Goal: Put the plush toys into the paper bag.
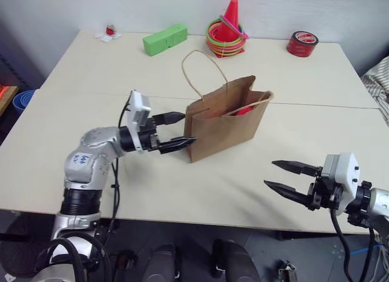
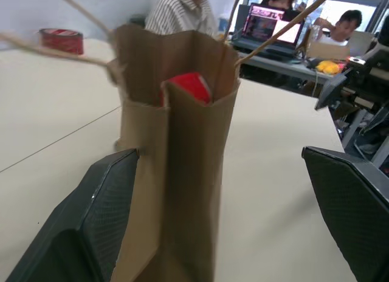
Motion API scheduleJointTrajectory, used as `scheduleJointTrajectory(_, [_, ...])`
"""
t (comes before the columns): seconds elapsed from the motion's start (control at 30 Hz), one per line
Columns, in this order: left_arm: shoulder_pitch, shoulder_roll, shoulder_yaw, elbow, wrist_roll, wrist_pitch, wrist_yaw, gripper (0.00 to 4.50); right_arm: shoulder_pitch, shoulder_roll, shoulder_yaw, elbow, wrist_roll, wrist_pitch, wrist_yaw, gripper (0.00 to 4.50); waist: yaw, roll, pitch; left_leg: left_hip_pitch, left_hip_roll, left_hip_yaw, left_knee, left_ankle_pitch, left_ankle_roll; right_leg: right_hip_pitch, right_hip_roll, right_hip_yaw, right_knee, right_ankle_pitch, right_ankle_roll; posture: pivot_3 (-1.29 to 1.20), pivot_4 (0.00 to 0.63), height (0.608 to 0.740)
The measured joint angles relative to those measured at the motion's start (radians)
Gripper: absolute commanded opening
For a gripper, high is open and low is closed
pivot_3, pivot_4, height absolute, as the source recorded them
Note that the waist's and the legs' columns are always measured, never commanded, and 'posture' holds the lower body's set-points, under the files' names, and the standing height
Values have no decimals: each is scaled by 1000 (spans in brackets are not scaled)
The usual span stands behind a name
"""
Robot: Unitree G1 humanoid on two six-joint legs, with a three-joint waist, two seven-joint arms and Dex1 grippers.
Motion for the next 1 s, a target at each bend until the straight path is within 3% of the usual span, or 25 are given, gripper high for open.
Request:
scheduleJointTrajectory(0.07, [-2, -28, -25, 1, 21, -20, 35, 4500, 4, 38, -2, -2, -13, -39, -1, 731, 0, 0, 0, 1, 1, 0, 0, 0, -1, 0, 1, 0, 0, 0, 0, 0, 150, 740])
scheduleJointTrajectory(0.1, [-1, -41, -36, 2, 29, -28, 47, 4500, 6, 53, -4, -7, -11, -46, -8, 731, 1, 0, 0, 1, 1, 0, 0, 1, -1, 0, 1, 0, 1, 0, 0, 0, 150, 740])
scheduleJointTrajectory(0.17, [-2, -60, -71, 7, 53, -51, 64, 4314, 23, 64, -28, -39, 49, -1, -48, 1069, 4, 0, 0, 1, 1, 0, 0, 1, -1, 0, 0, 0, 1, 0, 0, 0, 150, 740])
scheduleJointTrajectory(0.23, [-6, -65, -89, 37, 81, -78, 81, 3909, 29, 64, -53, -74, 113, 43, -78, 1704, 4, 0, 0, 1, 1, 0, 0, 0, -1, 1, 0, 0, 0, 0, -1, 0, 150, 740])
scheduleJointTrajectory(0.5, [-122, -57, -112, 272, 101, -145, -40, 1328, 47, 65, -93, -124, 71, 8, -86, 4491, 7, 0, 0, 0, -1, 0, 0, 0, 0, 1, 0, -1, 0, 0, -1, 0, 150, 740])
scheduleJointTrajectory(0.63, [-196, -52, -121, 367, 87, -154, -189, 68, 68, 100, -173, -123, 67, -64, -55, 4500, 7, 0, 0, -1, -1, 0, 0, 0, 1, 0, 4, -3, -1, 0, -1, 0, 150, 740])
scheduleJointTrajectory(0.87, [-260, 38, -177, 482, 39, -190, -537, 22, 253, 103, -380, -133, 121, -98, 63, 4500, 4, 0, 0, 0, -1, 2, 0, 0, 1, 0, 6, -4, 0, 0, -1, 0, 150, 740])
scheduleJointTrajectory(1.0, [-305, 84, -240, 609, 31, -338, -538, 22, 367, 98, -506, -132, 143, -101, 167, 4500, 3, 0, 0, 3, -1, 1, 0, -1, 2, 2, 1, 1, -1, 0, -1, 0, 150, 740])
